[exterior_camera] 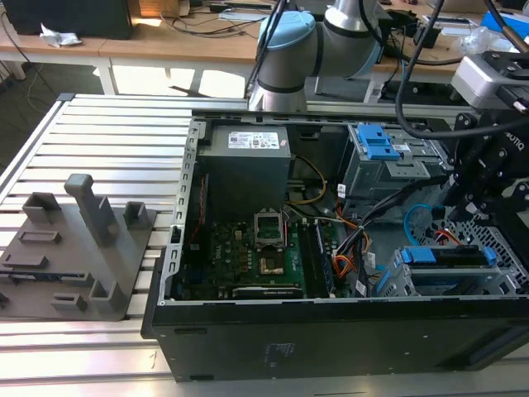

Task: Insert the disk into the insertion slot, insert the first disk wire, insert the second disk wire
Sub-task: 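Insert the second disk wire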

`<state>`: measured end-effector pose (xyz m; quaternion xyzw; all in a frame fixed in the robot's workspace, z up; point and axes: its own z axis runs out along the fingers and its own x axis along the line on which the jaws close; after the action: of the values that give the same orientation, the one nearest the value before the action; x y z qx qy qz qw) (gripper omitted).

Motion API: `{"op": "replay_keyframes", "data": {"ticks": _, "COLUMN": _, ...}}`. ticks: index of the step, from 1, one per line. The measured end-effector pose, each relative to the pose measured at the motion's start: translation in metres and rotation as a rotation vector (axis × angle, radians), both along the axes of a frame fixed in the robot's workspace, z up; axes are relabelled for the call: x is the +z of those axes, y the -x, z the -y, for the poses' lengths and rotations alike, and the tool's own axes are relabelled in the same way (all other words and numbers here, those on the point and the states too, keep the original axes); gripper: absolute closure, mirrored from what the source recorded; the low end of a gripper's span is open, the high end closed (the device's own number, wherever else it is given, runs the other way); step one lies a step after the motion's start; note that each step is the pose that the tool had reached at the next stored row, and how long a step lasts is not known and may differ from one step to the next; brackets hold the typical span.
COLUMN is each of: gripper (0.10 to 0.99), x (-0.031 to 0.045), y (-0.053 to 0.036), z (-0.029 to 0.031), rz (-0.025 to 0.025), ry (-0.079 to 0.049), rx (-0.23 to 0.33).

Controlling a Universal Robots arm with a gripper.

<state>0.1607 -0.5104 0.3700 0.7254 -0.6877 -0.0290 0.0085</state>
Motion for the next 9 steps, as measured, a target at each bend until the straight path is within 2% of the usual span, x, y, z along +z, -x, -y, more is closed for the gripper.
{"op": "replay_keyframes", "data": {"ticks": 2, "gripper": 0.784, "x": 0.0026, "y": 0.0032, "z": -0.0001, "rz": 0.0013, "ry": 0.000, "rx": 0.004}}
{"op": "replay_keyframes", "data": {"ticks": 9, "gripper": 0.784, "x": 0.0022, "y": 0.0170, "z": 0.0000, "rz": 0.0013, "ry": -0.001, "rx": 0.029}}
